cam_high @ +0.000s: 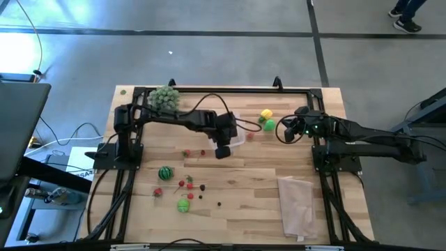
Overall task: Pick and placing Produce into tupperware
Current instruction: Move the transparent bin to the center of the table
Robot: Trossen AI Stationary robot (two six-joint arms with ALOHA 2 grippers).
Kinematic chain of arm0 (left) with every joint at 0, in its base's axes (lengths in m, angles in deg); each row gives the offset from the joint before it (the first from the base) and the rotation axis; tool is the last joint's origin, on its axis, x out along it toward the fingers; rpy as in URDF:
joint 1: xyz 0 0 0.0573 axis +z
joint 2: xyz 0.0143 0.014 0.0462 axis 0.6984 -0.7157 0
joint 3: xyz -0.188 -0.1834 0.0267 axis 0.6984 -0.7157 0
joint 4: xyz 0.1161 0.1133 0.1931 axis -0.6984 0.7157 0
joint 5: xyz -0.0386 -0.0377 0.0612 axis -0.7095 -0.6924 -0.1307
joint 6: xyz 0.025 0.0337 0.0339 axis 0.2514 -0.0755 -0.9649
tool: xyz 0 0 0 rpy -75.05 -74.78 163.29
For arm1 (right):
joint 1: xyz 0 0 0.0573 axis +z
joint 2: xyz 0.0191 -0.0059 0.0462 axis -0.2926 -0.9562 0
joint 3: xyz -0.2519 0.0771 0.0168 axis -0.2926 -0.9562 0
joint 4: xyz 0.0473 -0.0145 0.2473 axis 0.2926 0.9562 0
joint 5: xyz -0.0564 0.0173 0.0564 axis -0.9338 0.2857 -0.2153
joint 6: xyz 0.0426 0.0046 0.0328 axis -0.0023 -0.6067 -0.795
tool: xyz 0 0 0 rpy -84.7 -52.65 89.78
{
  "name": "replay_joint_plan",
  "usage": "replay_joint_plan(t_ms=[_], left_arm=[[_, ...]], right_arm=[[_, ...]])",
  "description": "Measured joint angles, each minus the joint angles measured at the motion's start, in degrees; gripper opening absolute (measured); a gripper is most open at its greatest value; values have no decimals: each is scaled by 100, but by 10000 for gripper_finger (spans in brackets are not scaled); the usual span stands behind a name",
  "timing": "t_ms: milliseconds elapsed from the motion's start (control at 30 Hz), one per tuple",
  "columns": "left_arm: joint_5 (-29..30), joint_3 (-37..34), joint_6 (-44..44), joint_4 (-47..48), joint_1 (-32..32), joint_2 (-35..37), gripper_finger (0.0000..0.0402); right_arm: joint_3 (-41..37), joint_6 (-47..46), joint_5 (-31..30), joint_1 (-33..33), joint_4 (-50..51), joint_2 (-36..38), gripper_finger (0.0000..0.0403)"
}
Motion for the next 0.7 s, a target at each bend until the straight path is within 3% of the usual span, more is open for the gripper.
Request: replay_joint_plan(t_ms=[700], left_arm=[[15, -256, 240, -148, -1300, 2, 1]], right_arm=[[0, 28, 285, 2, 2, 0, 0]])
